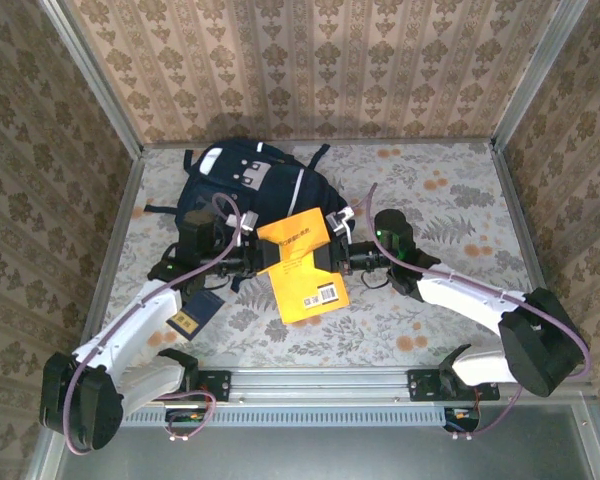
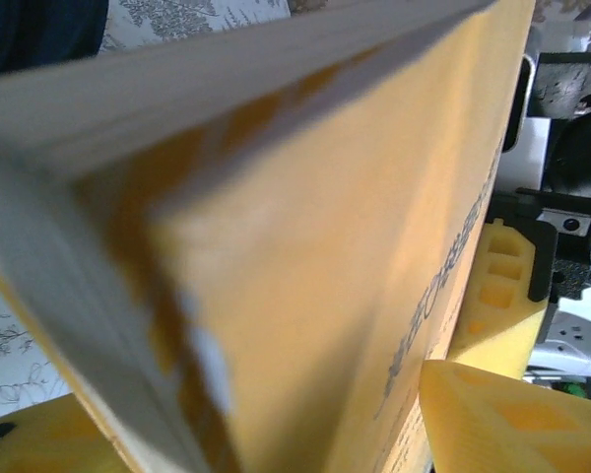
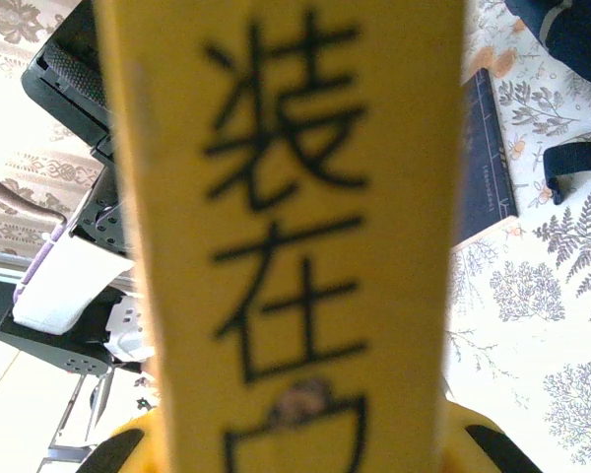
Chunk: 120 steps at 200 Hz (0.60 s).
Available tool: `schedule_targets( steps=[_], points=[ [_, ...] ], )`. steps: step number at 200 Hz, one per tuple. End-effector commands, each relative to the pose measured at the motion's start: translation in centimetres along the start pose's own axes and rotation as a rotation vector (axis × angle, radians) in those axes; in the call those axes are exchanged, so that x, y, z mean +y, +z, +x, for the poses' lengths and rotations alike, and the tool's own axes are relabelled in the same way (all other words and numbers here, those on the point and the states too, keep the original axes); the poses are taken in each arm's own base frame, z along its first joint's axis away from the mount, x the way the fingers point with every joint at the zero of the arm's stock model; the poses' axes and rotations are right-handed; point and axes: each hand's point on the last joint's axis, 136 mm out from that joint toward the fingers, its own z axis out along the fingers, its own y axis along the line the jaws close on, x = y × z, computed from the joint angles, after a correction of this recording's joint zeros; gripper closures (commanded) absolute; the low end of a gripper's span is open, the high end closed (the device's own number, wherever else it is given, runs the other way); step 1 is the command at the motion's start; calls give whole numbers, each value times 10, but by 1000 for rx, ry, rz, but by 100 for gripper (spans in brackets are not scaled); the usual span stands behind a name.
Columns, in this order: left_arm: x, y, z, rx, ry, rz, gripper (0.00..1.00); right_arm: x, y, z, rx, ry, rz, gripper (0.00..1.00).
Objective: Pack the student bag
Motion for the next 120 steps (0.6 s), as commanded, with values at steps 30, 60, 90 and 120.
schedule_targets(
  steps=[30,60,90,120],
  points=[
    [-31,-9,-3,-40,94,82,57,25,-10,-16,-56,-100,-40,100],
    [-35,-9,-4,-61,104,112,74,21,-10,-17,-59,-86,-33,100],
    [-41,-2,3,-49,119,148,78,17,-10,-18,-64,-81,-22,100],
    [-48,7,12,-11,142,164,80,15,-10,-20,-74,-79,-15,100]
  ],
)
